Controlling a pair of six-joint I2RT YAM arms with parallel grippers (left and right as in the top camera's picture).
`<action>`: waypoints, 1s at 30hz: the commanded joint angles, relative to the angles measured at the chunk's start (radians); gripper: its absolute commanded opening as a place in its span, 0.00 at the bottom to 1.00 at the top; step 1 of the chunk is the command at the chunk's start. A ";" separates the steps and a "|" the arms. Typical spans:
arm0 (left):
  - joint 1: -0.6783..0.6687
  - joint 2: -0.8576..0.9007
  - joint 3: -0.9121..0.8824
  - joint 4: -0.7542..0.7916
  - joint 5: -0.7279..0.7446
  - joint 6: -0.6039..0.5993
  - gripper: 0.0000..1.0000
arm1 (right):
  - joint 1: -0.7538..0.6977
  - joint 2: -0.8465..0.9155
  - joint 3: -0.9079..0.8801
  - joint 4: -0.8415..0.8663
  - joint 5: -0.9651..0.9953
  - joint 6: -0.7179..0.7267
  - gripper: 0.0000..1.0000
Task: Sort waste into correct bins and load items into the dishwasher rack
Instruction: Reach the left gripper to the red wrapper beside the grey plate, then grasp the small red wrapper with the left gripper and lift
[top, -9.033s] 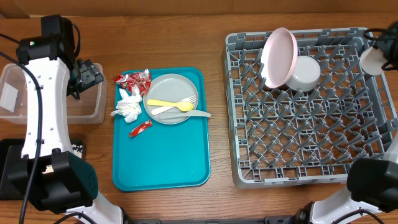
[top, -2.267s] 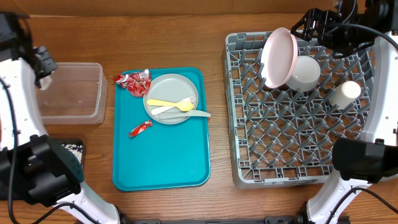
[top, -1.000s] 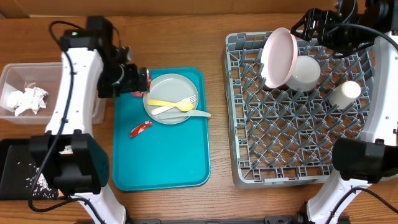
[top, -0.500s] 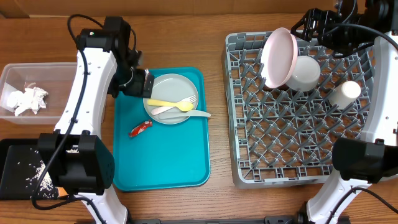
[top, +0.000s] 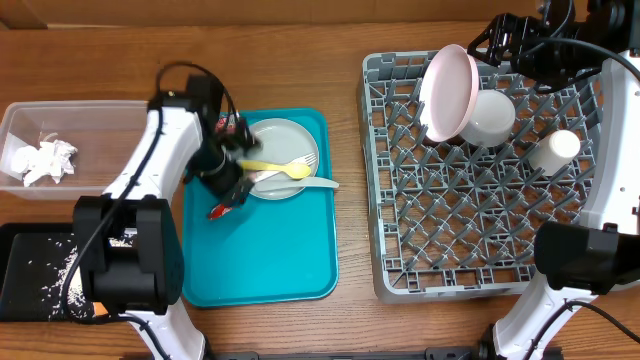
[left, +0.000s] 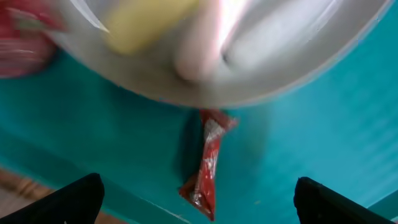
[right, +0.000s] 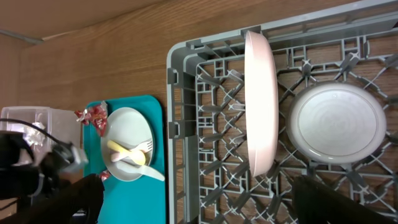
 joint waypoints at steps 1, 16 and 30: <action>-0.001 -0.019 -0.064 0.063 -0.080 0.247 1.00 | -0.002 -0.007 0.022 0.006 0.004 -0.008 1.00; -0.002 -0.019 -0.161 0.140 -0.032 0.333 1.00 | -0.002 -0.007 0.022 0.006 0.004 -0.008 1.00; -0.002 -0.019 -0.250 0.306 -0.029 0.325 0.90 | -0.002 -0.006 0.022 0.005 0.004 -0.008 1.00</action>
